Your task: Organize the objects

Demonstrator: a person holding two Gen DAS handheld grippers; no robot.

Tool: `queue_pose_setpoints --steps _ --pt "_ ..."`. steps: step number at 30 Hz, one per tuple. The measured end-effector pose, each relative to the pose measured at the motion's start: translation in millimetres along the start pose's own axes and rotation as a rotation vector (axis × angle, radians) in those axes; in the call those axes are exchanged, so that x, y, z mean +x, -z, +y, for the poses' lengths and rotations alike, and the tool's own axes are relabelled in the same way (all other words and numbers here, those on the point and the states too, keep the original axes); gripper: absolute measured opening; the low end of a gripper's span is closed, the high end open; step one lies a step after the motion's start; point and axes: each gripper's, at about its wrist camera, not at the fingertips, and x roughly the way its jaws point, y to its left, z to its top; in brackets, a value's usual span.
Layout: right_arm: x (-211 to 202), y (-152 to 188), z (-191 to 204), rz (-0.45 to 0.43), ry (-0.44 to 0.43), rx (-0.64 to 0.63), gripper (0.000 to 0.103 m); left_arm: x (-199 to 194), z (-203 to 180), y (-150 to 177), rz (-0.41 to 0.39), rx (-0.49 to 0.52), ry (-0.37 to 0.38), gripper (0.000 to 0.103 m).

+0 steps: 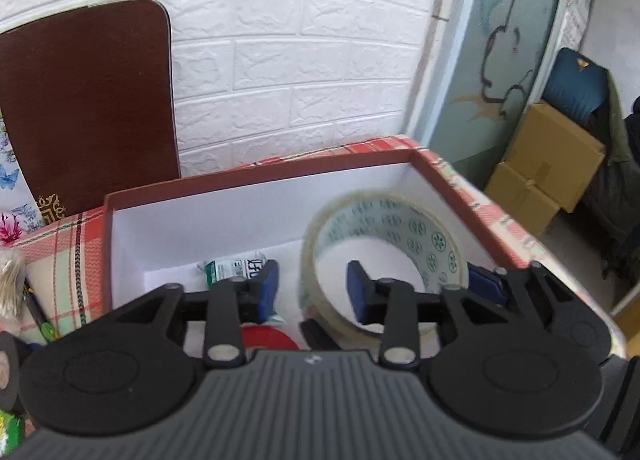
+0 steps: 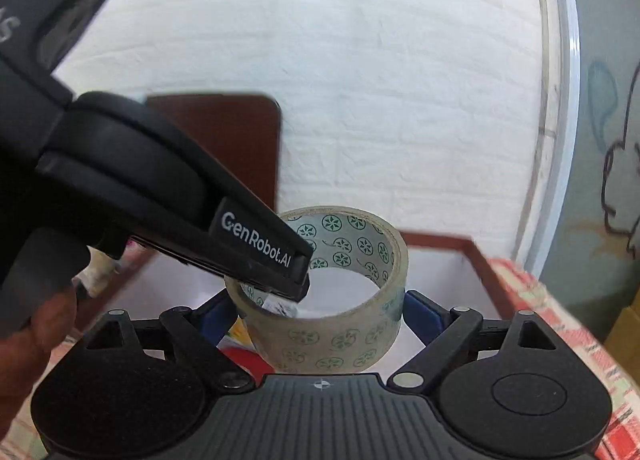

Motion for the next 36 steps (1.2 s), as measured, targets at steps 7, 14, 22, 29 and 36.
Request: queue_pose_setpoints --steps 7,14,22,29,36 --pt "4.7 27.0 -8.4 -0.055 0.002 0.071 0.091 17.2 8.0 19.9 0.002 0.000 -0.037 0.061" --pt "-18.3 20.8 1.2 -0.145 0.009 0.033 0.093 -28.5 5.0 -4.6 -0.074 0.062 -0.025 0.060" --pt "-62.8 -45.4 2.2 -0.224 0.016 -0.097 0.097 -133.7 -0.1 -110.5 -0.205 0.122 -0.083 0.060" --pt "-135.7 -80.2 -6.4 -0.368 -0.024 0.017 0.102 -268.4 8.7 -146.5 -0.482 0.167 -0.180 0.068" --pt "-146.8 -34.0 42.3 -0.368 -0.285 0.131 0.102 -269.3 70.7 -35.3 -0.396 0.099 -0.180 0.073"
